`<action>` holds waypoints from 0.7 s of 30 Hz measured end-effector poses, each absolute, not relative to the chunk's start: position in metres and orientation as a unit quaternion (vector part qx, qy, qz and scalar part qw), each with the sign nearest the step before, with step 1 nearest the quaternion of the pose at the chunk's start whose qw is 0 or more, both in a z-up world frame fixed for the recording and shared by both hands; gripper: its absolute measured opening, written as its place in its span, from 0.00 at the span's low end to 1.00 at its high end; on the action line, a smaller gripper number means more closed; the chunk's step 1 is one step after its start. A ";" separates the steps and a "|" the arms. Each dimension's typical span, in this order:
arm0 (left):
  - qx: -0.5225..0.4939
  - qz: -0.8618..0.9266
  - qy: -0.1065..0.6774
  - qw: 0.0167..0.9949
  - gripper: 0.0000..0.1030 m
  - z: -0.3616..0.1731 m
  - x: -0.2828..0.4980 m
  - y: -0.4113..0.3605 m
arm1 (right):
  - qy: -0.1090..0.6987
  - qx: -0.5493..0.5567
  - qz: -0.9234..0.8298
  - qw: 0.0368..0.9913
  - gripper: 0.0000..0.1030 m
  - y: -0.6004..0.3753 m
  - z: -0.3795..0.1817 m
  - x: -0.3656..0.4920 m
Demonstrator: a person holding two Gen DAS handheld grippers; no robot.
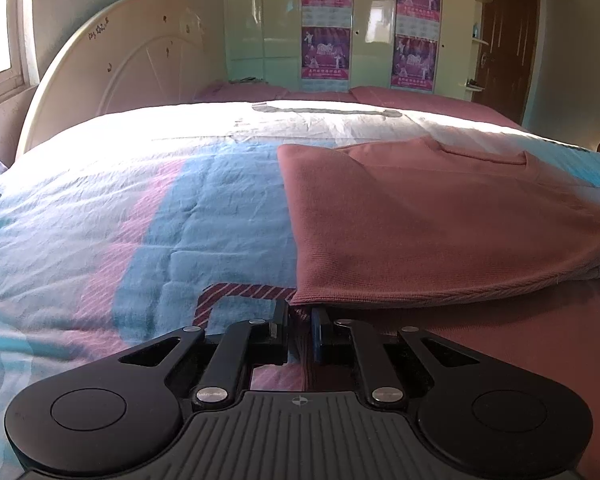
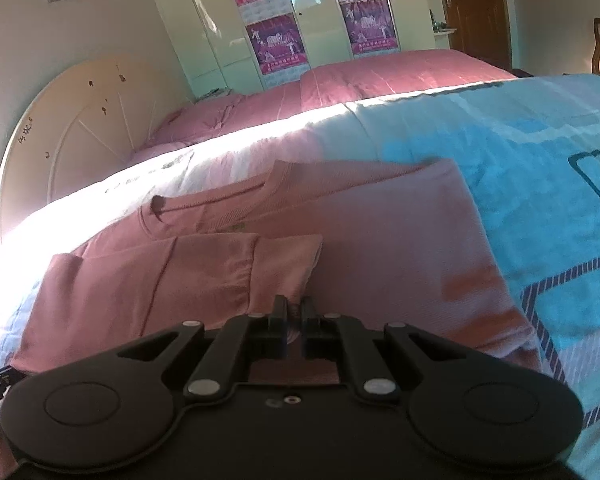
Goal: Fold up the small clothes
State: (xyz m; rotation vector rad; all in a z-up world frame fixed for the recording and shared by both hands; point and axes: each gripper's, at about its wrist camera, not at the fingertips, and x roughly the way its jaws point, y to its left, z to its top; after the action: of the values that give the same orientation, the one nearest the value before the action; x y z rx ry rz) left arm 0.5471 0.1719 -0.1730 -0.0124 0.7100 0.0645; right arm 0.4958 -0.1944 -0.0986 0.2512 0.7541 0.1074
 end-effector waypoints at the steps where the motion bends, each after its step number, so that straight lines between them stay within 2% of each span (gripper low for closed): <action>1: -0.008 0.032 0.348 0.937 0.10 -0.173 0.547 0.173 | 0.362 0.122 0.053 0.922 0.06 -0.194 -0.098 0.495; 7: -0.003 0.020 0.359 0.933 0.13 -0.166 0.541 0.177 | 0.409 0.106 0.039 0.905 0.07 -0.192 -0.118 0.503; 8: -0.013 0.022 0.358 0.933 0.31 -0.161 0.534 0.182 | 0.409 0.104 0.039 0.906 0.16 -0.193 -0.116 0.501; 9: -0.023 0.030 0.348 0.937 0.44 -0.153 0.524 0.187 | 0.406 0.095 0.030 0.908 0.24 -0.193 -0.110 0.498; 10: -0.029 0.032 0.329 0.943 0.59 -0.146 0.516 0.189 | 0.390 0.076 0.012 0.918 0.25 -0.193 -0.099 0.493; 14: -0.049 0.008 0.294 0.955 0.60 -0.130 0.525 0.174 | 0.354 0.059 0.068 0.931 0.22 -0.172 -0.082 0.487; 16: -0.045 -0.016 0.320 0.946 0.60 -0.143 0.547 0.157 | 0.366 0.037 0.094 0.925 0.19 -0.150 -0.090 0.493; 18: -0.030 -0.033 0.377 0.925 0.60 -0.166 0.563 0.147 | 0.413 0.005 0.074 0.908 0.19 -0.140 -0.113 0.503; 21: -0.019 -0.039 0.364 0.930 0.60 -0.155 0.564 0.146 | 0.399 0.013 0.074 0.914 0.22 -0.150 -0.105 0.502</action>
State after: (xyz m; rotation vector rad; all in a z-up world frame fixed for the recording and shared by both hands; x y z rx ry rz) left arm 0.5643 0.1456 -0.1547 -0.0398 0.7464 -0.0789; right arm 0.5024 -0.1501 -0.1054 0.0267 0.8226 0.1520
